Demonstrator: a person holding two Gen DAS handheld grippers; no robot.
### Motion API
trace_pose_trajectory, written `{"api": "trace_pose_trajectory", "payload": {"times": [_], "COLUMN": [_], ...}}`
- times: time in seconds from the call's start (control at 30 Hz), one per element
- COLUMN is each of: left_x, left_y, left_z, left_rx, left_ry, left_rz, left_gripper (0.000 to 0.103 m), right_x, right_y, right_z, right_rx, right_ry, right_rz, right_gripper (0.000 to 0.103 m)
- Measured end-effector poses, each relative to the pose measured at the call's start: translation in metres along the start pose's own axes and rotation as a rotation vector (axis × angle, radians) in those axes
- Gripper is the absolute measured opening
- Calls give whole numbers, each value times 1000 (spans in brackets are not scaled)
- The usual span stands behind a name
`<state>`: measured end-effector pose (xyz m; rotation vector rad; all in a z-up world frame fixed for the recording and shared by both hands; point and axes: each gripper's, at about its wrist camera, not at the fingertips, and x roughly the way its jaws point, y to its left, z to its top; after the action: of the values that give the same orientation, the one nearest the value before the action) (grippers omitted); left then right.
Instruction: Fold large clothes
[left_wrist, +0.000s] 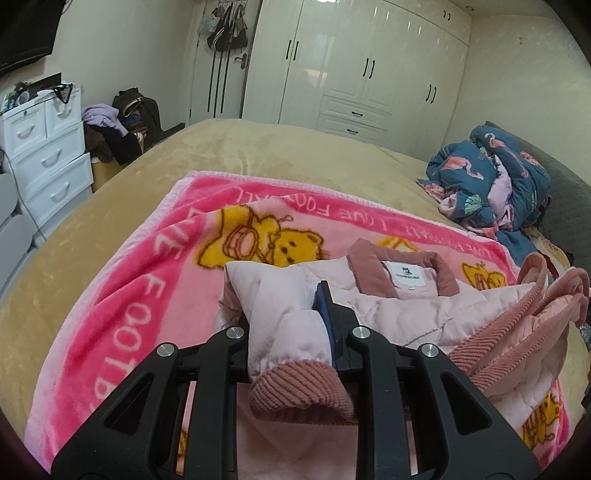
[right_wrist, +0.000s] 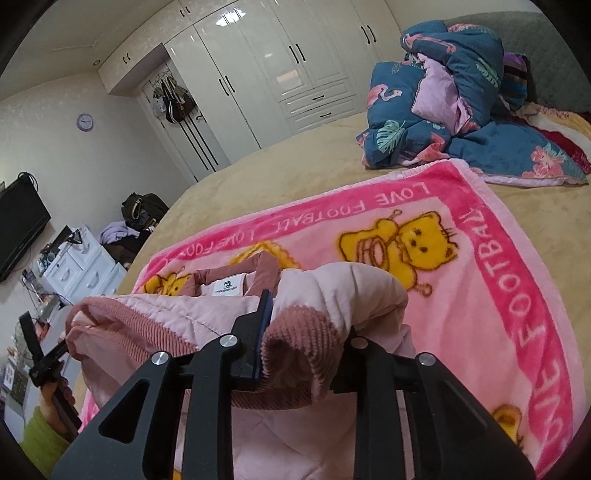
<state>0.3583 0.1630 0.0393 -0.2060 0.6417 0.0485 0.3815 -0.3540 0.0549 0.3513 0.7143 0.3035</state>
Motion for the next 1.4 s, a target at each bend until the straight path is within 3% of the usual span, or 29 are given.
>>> {"api": "trace_pose_trajectory", "payload": {"times": [0.13, 0.4, 0.43, 0.53, 0.57, 0.7, 0.83, 0.93, 1.03, 1.07, 1.17, 1.27, 1.37, 1.4], "left_x": [6, 13, 14, 16, 17, 20, 22, 21, 20, 19, 13, 4, -9, -18], "left_y": [1, -3, -3, -4, -4, -4, -6, -5, -6, -6, -9, -17, -21, -24], "left_z": [-2, -4, -4, -5, -5, -6, -6, -6, -6, -6, -4, 0, 6, 9], "left_rx": [-3, -7, -7, -3, 0, 1, 11, 6, -8, -13, -27, 0, 10, 24], "left_ry": [5, 12, 13, 16, 17, 19, 23, 25, 26, 28, 23, 5, -34, -69], "left_rz": [0, 4, 2, 1, 2, -2, -2, -4, -14, -21, -74, -75, -72, -63], "left_gripper": [15, 16, 16, 16, 16, 18, 20, 20, 25, 30, 61, 74, 95, 94], "right_x": [7, 19, 19, 20, 19, 15, 16, 29, 47, 51, 57, 56, 51, 48], "right_y": [-6, -12, -14, -30, -33, -31, -18, -11, -6, -4, -3, -6, -8, -7], "right_z": [-3, -5, -5, -6, -6, -13, -30, -47, -63, -67, -75, -74, -71, -70], "right_rx": [10, 23, 43, 157, 175, 112, -48, -168, -248, -265, -278, -241, -216, -212], "right_ry": [16, 34, 31, 19, 14, 11, 19, 68, 138, 148, 148, 138, 133, 129], "right_rz": [44, 63, 85, 205, 202, 121, -56, -174, -204, -212, -227, -213, -192, -191], "right_gripper": [42, 48, 53, 97, 97, 97, 97, 97, 96, 96, 97, 97, 96, 96]}}
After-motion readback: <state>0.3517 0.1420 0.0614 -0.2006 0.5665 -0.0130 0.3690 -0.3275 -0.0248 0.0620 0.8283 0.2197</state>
